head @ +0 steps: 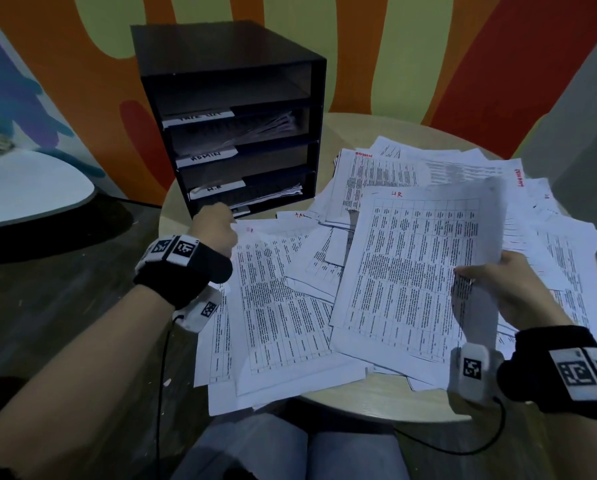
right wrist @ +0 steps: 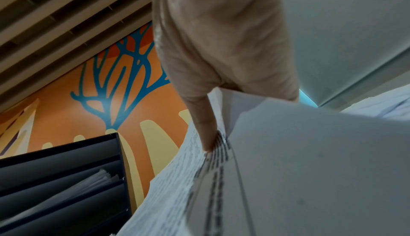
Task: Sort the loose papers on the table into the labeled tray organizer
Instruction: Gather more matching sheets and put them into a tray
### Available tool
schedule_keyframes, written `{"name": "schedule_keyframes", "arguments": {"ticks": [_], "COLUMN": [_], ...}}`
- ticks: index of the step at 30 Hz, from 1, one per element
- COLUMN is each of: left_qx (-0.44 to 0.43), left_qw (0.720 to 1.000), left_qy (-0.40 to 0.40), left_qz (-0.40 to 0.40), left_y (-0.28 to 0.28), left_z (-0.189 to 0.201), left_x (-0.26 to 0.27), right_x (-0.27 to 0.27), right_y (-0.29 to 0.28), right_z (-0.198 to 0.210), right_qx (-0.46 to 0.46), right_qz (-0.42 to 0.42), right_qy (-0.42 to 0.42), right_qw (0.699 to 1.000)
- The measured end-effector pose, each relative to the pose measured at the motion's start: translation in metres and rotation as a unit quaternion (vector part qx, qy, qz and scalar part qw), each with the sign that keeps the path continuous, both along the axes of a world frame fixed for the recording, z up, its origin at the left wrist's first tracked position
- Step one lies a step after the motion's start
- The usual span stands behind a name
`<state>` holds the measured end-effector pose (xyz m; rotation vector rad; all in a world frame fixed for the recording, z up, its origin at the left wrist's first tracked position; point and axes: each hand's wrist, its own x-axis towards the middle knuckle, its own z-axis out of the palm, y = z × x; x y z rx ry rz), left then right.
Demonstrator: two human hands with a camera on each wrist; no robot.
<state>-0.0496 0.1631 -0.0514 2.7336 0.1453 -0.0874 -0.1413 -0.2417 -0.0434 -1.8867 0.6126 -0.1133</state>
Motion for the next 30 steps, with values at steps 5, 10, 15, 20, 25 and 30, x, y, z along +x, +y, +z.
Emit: {"name": "schedule_keyframes", "arguments": {"ticks": [5, 10, 15, 20, 25, 30], "left_qx": [-0.098, -0.236, -0.311, -0.407, -0.459, -0.489], "left_qw": [0.972, 0.836, 0.768, 0.782, 0.843, 0.865], "left_qy": [-0.213, -0.486, -0.532, -0.455, -0.271, -0.102], "left_qz": [0.005, -0.094, -0.176, -0.125, -0.076, -0.037], "left_y": [-0.008, -0.017, -0.029, -0.045, -0.088, -0.131], "left_z": [0.042, 0.127, 0.171, 0.157, 0.101, 0.046], "left_x": [-0.005, -0.028, -0.036, -0.017, 0.012, 0.023], "right_x": [0.0, 0.002, 0.002, 0.0, -0.006, -0.009], "right_y": [0.001, -0.002, -0.003, 0.003, 0.013, 0.022], "right_z": [0.0, -0.005, -0.004, 0.005, 0.025, 0.031], "right_qx": [0.005, -0.007, -0.008, 0.011, 0.104, 0.14], "right_qz": [0.02, 0.015, 0.012, 0.026, 0.069, 0.07], "right_qy": [0.014, 0.025, 0.013, -0.037, -0.086, -0.085], "right_qw": [1.0, 1.0, 1.0, 0.999, 0.988, 0.984]}}
